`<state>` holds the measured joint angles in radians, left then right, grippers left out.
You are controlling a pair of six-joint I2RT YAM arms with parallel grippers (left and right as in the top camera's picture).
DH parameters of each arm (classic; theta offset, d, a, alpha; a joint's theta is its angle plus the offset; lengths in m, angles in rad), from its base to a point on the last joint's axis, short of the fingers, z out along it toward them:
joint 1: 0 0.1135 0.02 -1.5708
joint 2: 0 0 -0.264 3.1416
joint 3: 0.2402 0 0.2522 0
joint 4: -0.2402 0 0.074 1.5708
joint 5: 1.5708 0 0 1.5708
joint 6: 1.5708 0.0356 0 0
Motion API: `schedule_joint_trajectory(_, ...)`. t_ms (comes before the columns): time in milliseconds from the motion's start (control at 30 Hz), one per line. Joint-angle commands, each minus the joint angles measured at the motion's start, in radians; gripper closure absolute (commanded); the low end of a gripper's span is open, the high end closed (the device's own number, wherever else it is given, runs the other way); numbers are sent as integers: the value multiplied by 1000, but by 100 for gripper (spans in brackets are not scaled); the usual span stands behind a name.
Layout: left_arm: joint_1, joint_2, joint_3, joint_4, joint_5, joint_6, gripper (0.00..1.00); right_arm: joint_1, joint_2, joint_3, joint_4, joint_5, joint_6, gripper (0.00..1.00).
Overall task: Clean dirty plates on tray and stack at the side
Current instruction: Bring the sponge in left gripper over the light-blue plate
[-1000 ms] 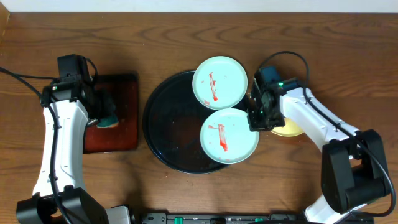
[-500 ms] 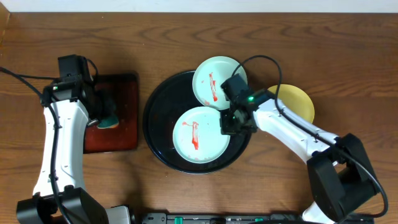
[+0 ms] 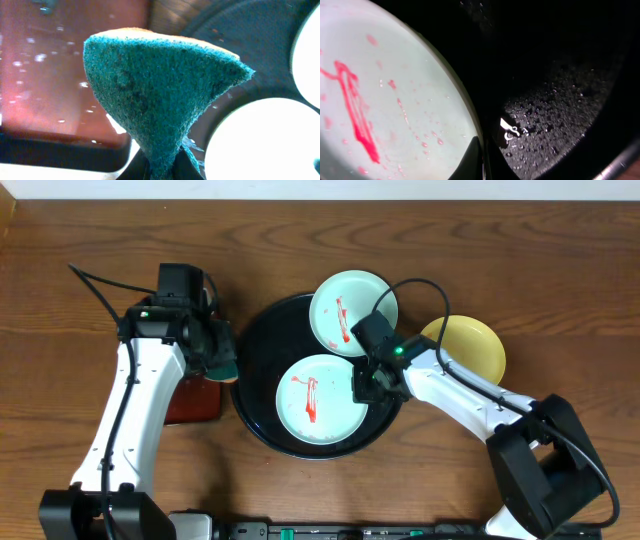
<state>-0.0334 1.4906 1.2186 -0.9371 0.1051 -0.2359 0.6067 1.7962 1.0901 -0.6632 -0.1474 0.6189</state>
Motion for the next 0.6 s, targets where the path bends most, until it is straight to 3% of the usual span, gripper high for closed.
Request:
schedule_joint_trajectory(0,-31,-2,-7,-2,73,29,93,10,-10,-46,51,-23,8,99)
schedule_joint_trajectory(400,-209,18,-61,24,94,58,93,9,36,-66,127,-72,-33,99)
schedule_joint_trajectory(567,-265,53,-130,87,94,8,92,9,37,-66,128,-71,-33,99)
